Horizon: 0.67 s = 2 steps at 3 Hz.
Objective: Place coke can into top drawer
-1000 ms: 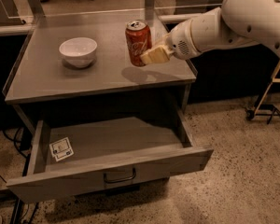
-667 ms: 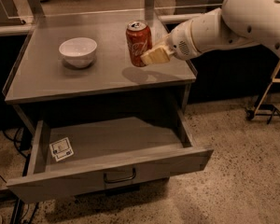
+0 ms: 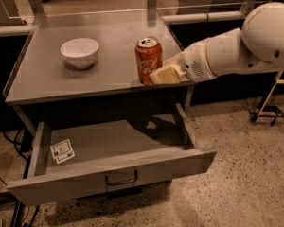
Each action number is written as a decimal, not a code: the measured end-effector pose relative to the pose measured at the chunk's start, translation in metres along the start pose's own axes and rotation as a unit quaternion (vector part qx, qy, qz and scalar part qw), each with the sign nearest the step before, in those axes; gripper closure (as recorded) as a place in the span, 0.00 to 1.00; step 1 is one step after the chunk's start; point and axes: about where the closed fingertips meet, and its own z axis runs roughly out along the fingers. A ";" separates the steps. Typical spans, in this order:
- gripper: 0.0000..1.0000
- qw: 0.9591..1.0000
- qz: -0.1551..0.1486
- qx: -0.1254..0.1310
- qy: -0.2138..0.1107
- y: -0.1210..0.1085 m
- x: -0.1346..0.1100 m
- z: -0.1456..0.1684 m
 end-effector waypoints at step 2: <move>1.00 1.000 0.023 -0.007 0.014 0.021 0.022 -0.008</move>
Offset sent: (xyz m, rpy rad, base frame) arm -0.0225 -0.0033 -0.0097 0.0039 0.0405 -0.0120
